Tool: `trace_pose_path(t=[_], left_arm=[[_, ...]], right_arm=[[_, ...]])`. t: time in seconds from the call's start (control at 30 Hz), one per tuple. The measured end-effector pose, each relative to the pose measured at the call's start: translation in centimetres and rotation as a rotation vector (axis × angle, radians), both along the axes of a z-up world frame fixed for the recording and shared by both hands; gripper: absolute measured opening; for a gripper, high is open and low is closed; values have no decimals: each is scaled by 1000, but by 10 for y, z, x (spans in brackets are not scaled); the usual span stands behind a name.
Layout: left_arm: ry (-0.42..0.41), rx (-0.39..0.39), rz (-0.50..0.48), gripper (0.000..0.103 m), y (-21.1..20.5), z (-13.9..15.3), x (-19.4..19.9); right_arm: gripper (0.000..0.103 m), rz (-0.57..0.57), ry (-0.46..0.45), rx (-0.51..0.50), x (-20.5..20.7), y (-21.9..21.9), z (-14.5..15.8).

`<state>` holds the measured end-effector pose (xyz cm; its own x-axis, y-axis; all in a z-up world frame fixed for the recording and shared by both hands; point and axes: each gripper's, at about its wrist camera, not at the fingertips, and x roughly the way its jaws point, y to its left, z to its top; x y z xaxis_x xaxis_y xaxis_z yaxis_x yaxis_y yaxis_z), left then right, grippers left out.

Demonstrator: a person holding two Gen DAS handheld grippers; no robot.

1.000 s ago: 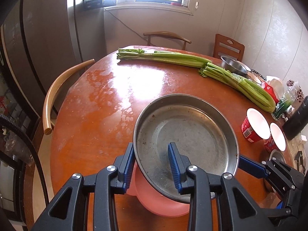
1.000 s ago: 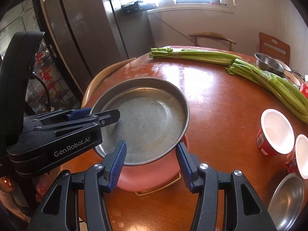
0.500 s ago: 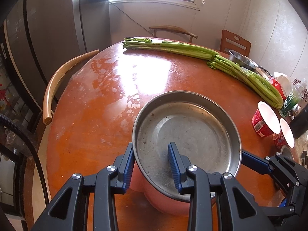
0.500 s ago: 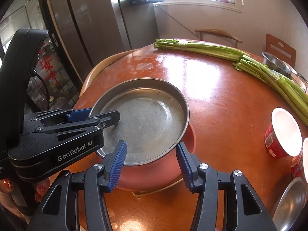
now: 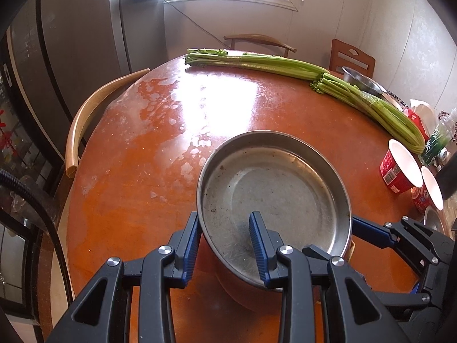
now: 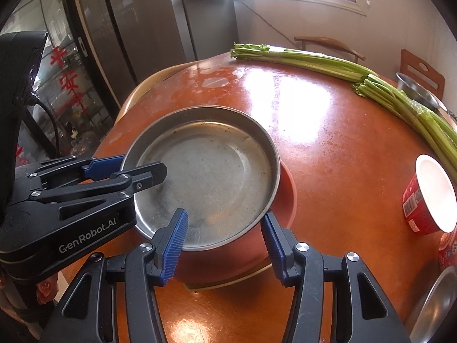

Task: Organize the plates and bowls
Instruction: 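Lower the silver tray with the left tool until it rests on the pink bowl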

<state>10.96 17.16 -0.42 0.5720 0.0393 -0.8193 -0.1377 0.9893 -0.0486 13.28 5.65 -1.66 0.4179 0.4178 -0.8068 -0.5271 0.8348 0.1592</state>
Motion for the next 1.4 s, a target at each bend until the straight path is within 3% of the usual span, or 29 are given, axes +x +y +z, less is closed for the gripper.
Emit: trace_pose_path(t=[0.2, 0.73, 1.4], left_arm=[[3, 35, -7, 35, -5, -3, -2], [9, 40, -10, 35, -7, -10, -11], [3, 13, -18, 35, -3, -10, -20]], right_arm=[[56, 0, 8, -6, -2, 1, -5], [55, 6, -6, -42, -7, 5, -10], [55, 7, -47, -75, -12, 6, -8]])
